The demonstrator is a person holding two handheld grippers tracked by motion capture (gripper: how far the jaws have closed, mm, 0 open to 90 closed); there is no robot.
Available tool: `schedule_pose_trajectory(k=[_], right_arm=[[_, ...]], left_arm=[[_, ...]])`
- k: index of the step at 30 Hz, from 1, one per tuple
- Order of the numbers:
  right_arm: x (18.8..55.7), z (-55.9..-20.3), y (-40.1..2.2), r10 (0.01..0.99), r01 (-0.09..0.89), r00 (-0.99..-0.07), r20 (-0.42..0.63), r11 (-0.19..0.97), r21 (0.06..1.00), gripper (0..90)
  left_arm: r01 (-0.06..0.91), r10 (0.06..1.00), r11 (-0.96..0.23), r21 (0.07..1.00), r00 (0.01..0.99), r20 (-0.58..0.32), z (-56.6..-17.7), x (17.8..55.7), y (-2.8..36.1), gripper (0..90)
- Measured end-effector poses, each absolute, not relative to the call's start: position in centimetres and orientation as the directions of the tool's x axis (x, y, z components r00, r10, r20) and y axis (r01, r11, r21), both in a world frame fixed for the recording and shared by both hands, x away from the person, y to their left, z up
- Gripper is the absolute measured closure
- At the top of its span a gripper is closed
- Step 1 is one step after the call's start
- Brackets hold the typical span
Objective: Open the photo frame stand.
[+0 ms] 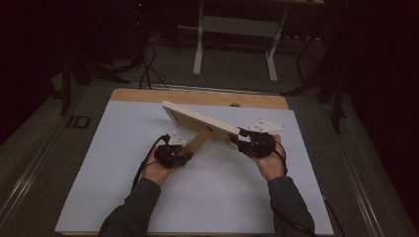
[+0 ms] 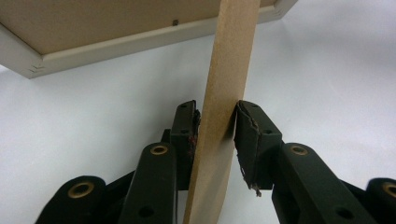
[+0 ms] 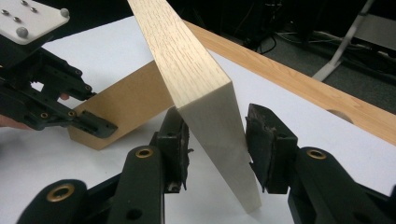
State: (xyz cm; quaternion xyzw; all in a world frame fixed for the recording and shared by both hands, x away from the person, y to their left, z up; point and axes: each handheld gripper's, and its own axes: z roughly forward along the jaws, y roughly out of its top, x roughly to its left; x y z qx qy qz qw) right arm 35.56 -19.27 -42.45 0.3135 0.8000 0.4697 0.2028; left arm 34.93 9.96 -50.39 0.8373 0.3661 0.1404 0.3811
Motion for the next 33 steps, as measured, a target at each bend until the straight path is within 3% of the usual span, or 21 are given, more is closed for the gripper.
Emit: schedule_pose_trajectory(k=[12,33], right_arm=[[35.6,-42.5,-19.3,0.686,0.31,-0.727,-0.026,0.362,0.879,58.9],[36.0,-43.5,-19.5,0.682,0.358,-0.731,0.008,0.374,0.856,46.2]], left_arm=[[0.511,0.723,-0.437,0.74,0.689,-0.049,-50.5,34.9,10.0,68.5],[0.505,0.714,-0.397,0.767,0.695,-0.089,-49.6,34.5,11.0,64.6]])
